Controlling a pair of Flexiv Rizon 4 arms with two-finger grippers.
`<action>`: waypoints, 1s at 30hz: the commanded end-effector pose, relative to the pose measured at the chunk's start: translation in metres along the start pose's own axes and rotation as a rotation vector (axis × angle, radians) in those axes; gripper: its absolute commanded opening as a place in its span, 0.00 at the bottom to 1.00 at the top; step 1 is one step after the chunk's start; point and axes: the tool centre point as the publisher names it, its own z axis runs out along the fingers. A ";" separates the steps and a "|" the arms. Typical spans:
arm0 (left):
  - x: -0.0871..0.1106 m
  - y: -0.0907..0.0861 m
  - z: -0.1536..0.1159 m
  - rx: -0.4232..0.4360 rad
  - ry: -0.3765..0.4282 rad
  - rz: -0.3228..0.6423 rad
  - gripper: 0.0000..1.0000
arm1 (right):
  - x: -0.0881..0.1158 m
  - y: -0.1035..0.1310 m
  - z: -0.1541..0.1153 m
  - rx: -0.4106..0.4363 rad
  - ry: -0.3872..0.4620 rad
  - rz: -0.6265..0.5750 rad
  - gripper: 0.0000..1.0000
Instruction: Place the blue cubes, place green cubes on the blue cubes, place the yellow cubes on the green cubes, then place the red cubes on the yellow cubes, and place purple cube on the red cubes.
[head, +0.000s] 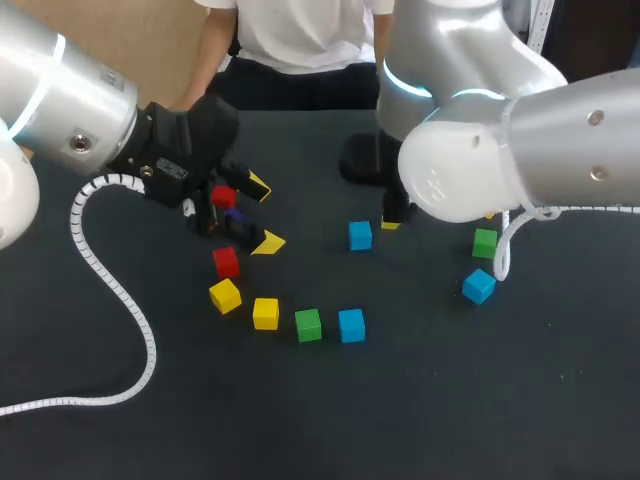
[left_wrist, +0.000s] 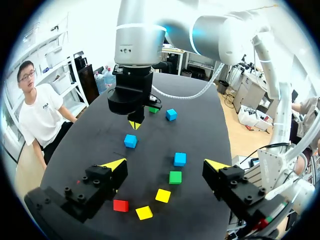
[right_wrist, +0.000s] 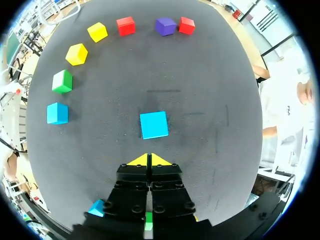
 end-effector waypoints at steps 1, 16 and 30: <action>-0.001 0.001 0.000 0.002 0.006 -0.001 1.00 | -0.008 -0.007 0.003 -0.020 0.010 -0.007 0.00; -0.001 0.001 0.000 0.002 0.006 -0.001 1.00 | -0.004 -0.006 0.020 -0.054 0.018 0.007 0.00; -0.001 0.001 0.000 0.002 0.006 -0.001 1.00 | -0.009 -0.006 0.027 -0.068 0.005 0.007 0.00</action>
